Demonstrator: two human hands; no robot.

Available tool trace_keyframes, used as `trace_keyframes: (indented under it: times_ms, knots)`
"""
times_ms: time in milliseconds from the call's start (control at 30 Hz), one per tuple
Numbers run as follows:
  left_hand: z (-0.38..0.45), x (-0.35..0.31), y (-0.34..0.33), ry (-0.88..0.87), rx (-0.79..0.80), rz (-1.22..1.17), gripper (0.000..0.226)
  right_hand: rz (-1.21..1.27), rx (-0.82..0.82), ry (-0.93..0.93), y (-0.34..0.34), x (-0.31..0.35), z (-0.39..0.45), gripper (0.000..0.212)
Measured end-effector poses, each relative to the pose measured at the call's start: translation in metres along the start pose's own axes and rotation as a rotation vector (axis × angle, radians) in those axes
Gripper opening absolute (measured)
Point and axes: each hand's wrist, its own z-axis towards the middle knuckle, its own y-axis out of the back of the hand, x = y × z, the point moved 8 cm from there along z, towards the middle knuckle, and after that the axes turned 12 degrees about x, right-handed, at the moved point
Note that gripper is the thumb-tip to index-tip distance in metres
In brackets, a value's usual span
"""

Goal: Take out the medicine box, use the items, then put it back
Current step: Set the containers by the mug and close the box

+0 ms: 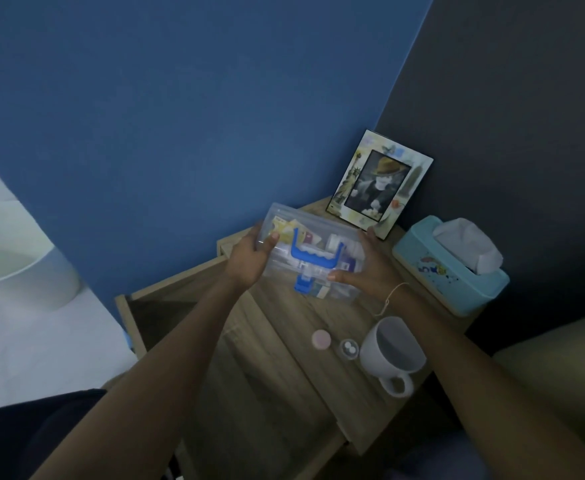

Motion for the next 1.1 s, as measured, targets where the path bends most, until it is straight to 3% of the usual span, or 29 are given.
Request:
trace_keyframes:
  times_ms: [233,300,367,433,533,700,867,1100]
  knots:
    - [-0.006,-0.011,-0.007,-0.054,-0.022,0.137,0.053,0.016,-0.001,0.015,0.0,0.003,-0.003,0.119]
    - [-0.014,-0.02,-0.01,-0.127,-0.088,0.36,0.051,0.018,-0.004,0.023,0.0,0.004,-0.003,0.118]
    - [-0.026,-0.036,-0.018,-0.322,-0.133,0.645,0.05,0.023,-0.009,0.027,0.0,0.004,-0.003,0.117]
    - [-0.037,-0.043,-0.034,-0.505,-0.056,0.892,0.058,0.016,-0.022,0.019,0.0,0.003,-0.002,0.117]
    - [-0.044,-0.032,-0.051,-0.563,0.079,1.153,0.082,0.001,-0.037,0.018,-0.001,0.001,-0.002,0.116]
    - [-0.044,-0.024,-0.057,-0.496,0.049,1.267,0.096,-0.115,0.012,-0.022,-0.004,0.002,-0.002,0.119]
    - [-0.044,-0.028,-0.055,-0.538,-0.064,1.297,0.083,-0.374,-0.029,-0.047,-0.003,0.008,-0.008,0.114]
    - [-0.044,-0.031,-0.048,-0.62,-0.05,1.224,0.078,-0.414,0.02,-0.028,-0.013,0.003,-0.02,0.114]
